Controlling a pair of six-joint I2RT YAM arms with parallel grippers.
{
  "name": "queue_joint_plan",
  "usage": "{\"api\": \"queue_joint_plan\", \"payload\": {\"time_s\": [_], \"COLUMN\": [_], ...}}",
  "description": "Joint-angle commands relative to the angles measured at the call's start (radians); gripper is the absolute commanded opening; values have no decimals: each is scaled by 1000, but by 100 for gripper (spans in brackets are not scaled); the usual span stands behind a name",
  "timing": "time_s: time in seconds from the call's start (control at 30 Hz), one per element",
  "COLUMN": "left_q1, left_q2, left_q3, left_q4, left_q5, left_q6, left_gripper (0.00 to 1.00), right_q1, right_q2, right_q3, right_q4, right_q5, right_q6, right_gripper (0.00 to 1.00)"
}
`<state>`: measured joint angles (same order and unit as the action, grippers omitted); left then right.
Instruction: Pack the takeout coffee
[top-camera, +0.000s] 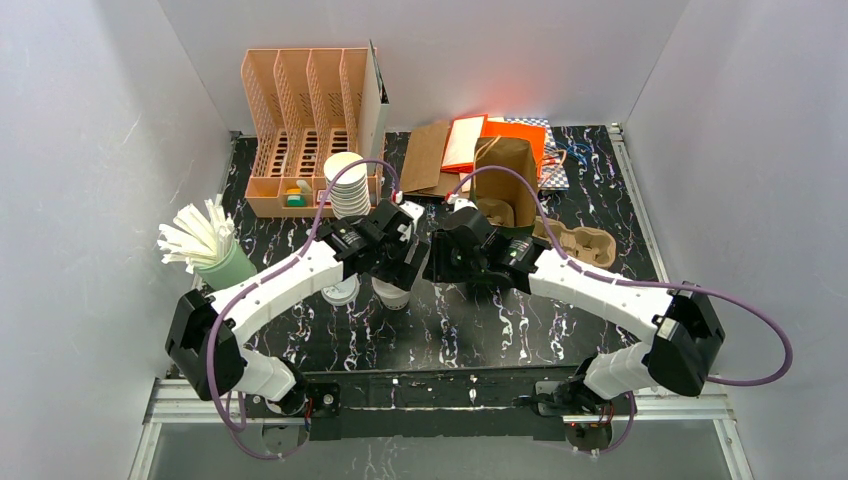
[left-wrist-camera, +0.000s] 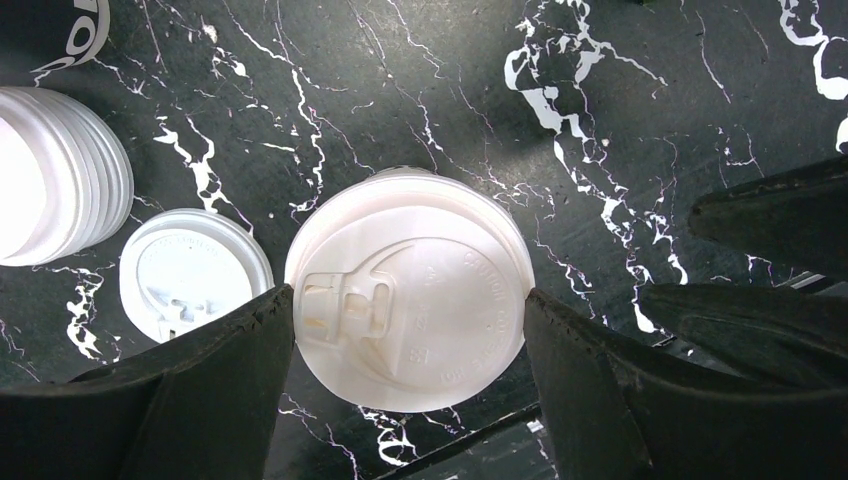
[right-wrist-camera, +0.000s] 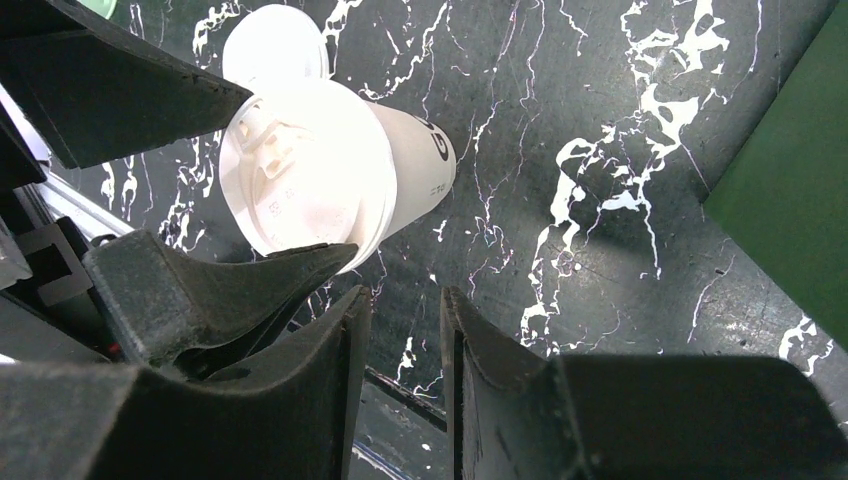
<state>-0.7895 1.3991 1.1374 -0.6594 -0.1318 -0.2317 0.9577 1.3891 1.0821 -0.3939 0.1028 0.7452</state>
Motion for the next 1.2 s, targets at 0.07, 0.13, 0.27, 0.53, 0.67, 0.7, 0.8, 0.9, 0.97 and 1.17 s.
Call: {"api": "queue_joint_plan", "payload": {"time_s": [0.07, 0.13, 0.27, 0.53, 0.67, 0.7, 0.8, 0.9, 0.97, 1.17], "left_q1": [-5, -6, -7, -8, -8, -8, -8, -7, -8, -8], "left_q2": [1, 3, 8, -6, -16, -19, -22, -17, -13, 6], "left_q3": [-67, -74, -88, -121, -125, -124, -108, -71, -36, 90], "left_q4": [-88, -91, -103, -110, -108, -104, -95, -92, -94, -116], "left_q5": [-68, -75, -90, -118, -126, -126, -120, -114, -110, -100], "left_q6": [-4, -5, -7, -25, -38, -44, -64, -87, -100, -126], "left_gripper": [78, 78, 78, 77, 77, 77, 79, 86, 91, 98], "right_q1": [1, 2, 1, 1, -3, -4, -5, -7, -9, -17], "right_q2": [-36, -37, -32, 2, 11, 12, 16, 18, 18, 9], "right_q3": [-5, -5, -9, -22, -21, -19, -14, -6, 2, 11], "right_q4": [1, 0, 1, 21, 32, 32, 32, 32, 30, 24], "right_q5": [18, 18, 14, -29, -46, -46, -51, -69, -83, -86], "right_q6": [-18, -18, -20, -23, -25, -26, -30, -45, -63, -88], "right_gripper": [41, 41, 41, 41, 40, 40, 41, 42, 43, 43]}}
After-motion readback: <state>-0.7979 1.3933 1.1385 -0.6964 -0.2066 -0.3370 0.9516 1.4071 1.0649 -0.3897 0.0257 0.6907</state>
